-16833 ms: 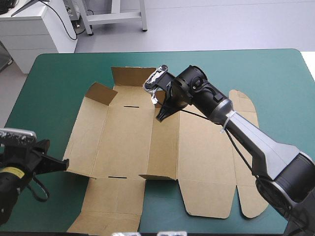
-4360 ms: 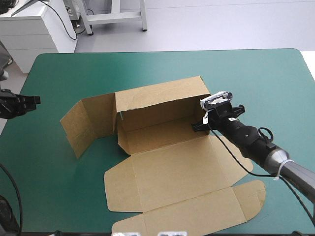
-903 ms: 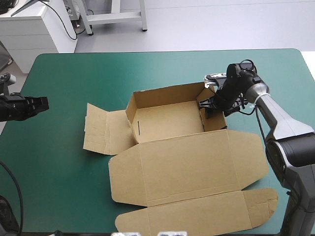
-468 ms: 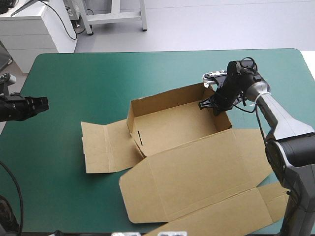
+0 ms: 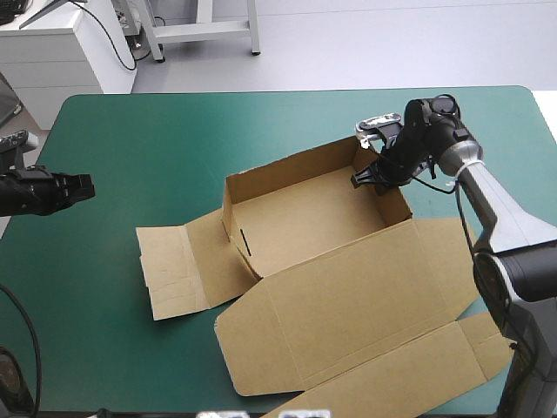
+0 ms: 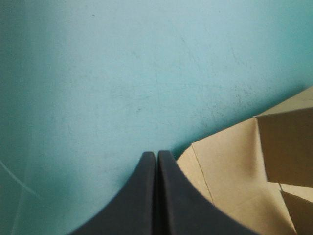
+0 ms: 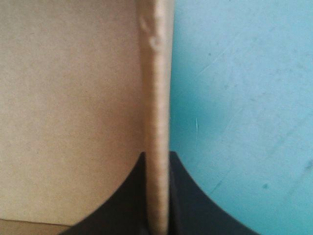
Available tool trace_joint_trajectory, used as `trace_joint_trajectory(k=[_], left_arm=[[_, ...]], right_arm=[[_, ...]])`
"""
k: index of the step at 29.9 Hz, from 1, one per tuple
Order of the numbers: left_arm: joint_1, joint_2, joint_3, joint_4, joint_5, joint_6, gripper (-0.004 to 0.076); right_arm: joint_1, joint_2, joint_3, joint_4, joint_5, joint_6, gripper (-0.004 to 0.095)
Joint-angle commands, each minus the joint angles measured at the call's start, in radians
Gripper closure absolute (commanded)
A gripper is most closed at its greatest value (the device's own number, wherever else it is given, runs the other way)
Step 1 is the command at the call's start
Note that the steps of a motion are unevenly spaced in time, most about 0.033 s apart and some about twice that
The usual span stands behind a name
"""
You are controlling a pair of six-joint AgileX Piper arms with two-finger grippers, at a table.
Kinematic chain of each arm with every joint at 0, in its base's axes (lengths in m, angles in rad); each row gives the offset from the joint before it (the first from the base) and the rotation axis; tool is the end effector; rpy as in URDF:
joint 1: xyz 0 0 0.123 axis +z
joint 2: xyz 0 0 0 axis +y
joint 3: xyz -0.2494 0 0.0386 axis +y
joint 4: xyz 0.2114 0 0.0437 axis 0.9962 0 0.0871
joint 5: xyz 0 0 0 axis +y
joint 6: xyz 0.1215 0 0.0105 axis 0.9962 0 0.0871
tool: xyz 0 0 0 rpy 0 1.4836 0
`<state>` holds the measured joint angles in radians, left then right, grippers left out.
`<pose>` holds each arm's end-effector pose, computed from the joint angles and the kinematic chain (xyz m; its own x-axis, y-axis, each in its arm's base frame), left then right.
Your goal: Fold the box
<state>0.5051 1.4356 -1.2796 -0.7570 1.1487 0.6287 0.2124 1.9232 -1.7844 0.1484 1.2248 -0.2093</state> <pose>0.2684 0.0611 0.3015 -0.7797 -0.2026 -0.5925 0.0809 0.9056 -0.4163 0.3611 0.0952 0.2423 -0.8834 -0.3506 -0.3109 -0.3932 0.9155 0.0849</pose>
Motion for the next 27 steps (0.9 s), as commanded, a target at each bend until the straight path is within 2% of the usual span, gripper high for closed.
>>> trace_joint_trajectory(k=[1,10,19,27], left_arm=[[-0.006,-0.036,-0.023,-0.042,-0.058,0.000,0.0731],[-0.006,-0.007,-0.023,-0.027,-0.146,0.000,0.0731],[-0.020,0.168,-0.023,-0.144,-0.123,-0.005,0.0732],[-0.195,0.262,-0.023,-0.150,-0.125,0.005,0.0731]], right_arm=[[-0.005,-0.143,-0.034,0.031,0.021,0.004,0.0929],[-0.005,-0.352,-0.034,-0.006,0.021,0.000,0.0929],[-0.005,-0.421,-0.042,0.089,0.015,0.014,0.0929],[-0.005,-0.417,-0.044,0.204,-0.125,-0.004,0.0929]])
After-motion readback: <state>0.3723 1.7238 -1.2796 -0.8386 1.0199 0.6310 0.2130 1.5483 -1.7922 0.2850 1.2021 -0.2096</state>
